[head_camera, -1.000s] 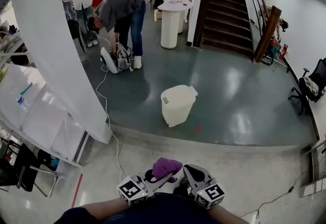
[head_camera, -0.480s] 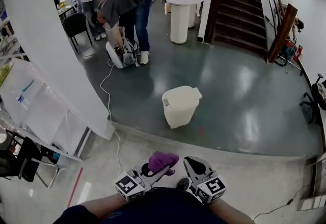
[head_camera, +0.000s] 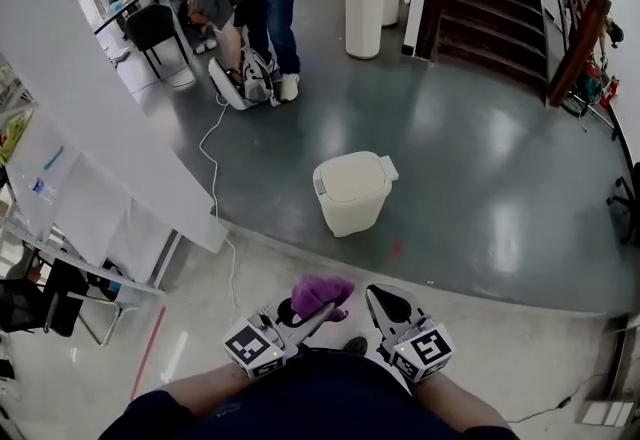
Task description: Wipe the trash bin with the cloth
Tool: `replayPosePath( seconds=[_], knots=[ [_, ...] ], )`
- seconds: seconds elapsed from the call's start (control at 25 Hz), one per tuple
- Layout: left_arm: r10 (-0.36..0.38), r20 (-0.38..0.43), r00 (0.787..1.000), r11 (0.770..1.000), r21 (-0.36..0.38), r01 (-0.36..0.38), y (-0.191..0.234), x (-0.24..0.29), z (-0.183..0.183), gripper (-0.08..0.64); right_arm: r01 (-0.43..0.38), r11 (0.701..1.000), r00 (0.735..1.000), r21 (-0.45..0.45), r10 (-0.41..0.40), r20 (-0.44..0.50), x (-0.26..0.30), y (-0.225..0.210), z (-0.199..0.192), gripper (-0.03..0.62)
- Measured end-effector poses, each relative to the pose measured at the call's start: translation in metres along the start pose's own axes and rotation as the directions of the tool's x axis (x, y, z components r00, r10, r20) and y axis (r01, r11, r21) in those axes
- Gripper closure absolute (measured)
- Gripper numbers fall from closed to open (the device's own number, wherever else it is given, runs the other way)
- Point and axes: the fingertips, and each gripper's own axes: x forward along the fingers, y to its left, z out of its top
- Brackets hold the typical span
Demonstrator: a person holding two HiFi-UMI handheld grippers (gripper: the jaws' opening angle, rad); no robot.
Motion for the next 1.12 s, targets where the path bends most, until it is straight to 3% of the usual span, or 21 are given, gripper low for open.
replayPosePath(
  seconds=[0.32,0.92,1.12],
  knots=[
    [-0.028,-0.007,1.000,1.000,-0.008,0.028,0.039,0.022,-0.002,0.492,0.054,0.998,0.999,0.012,-0.054,-0.004,0.027,-0.032,0.003,0.581],
    [-0.174,-0.037,0.984,0.985,-0.019,0.173,0.159,0.022,0.010,0.492,0.222,0.975,0.975,0.011,-0.222,-0.012,0.125,-0.042,0.025,0.581],
    [-0.167,-0.042,0.985,0.985,-0.036,0.166,0.180,0.035,0.007,0.492,0.236,0.972,0.972,0.016,-0.235,-0.018,0.134,-0.055,0.021,0.581]
  ],
)
